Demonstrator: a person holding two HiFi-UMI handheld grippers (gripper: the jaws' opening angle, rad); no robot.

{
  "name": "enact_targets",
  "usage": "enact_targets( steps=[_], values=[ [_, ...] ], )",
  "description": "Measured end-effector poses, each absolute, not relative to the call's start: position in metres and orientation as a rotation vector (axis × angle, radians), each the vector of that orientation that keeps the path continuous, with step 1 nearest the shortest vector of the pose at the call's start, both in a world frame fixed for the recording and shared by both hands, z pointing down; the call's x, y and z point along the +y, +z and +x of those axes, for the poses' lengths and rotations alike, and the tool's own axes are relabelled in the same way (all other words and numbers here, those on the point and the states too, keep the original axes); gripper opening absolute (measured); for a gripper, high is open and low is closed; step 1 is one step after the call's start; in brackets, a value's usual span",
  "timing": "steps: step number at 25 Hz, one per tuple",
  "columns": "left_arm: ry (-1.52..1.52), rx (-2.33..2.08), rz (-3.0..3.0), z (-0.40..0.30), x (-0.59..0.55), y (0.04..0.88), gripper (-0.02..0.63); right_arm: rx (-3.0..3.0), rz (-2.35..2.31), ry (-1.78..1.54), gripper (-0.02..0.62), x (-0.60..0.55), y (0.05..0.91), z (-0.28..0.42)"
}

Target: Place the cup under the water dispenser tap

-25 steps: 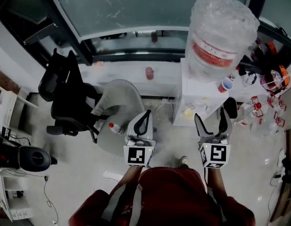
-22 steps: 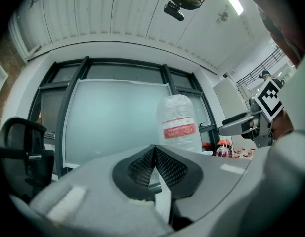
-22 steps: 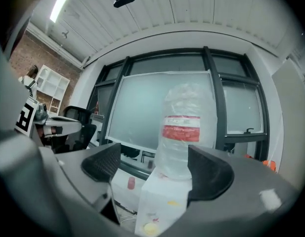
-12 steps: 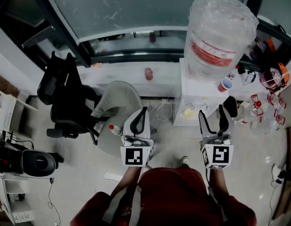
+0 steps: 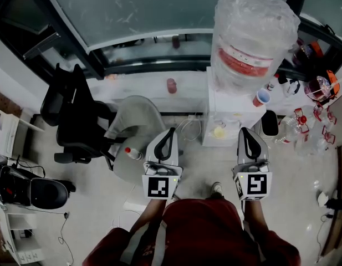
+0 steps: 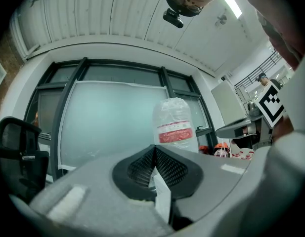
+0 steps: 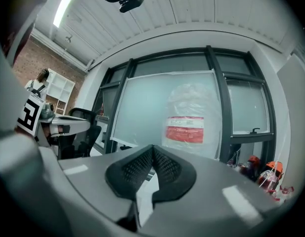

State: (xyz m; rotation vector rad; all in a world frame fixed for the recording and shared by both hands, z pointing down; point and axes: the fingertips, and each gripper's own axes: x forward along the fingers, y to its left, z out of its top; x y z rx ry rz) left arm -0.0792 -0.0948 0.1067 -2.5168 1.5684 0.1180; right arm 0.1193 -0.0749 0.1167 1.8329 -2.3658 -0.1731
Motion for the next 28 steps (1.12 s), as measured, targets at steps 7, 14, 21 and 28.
enact_targets(
  steps=[7, 14, 21, 28],
  values=[
    [0.114, 1.549, -2.529, -0.06, -0.097, 0.107, 0.003, -2.342, 1.885, -0.143, 0.0, -0.074, 0.123, 0.143],
    [0.088, 1.519, -2.549, -0.04, -0.098, 0.113, 0.003, -2.308, 1.909, -0.105, 0.001, -0.072, 0.134, 0.163],
    [0.08, 1.493, -2.587, -0.014, -0.104, 0.116, 0.003, -2.305, 1.944, -0.119, 0.0, -0.073, 0.131, 0.189],
    [0.114, 1.45, -2.561, 0.022, -0.117, 0.107, 0.003, -2.309, 1.998, -0.14, 0.0, -0.077, 0.124, 0.224]
  ],
)
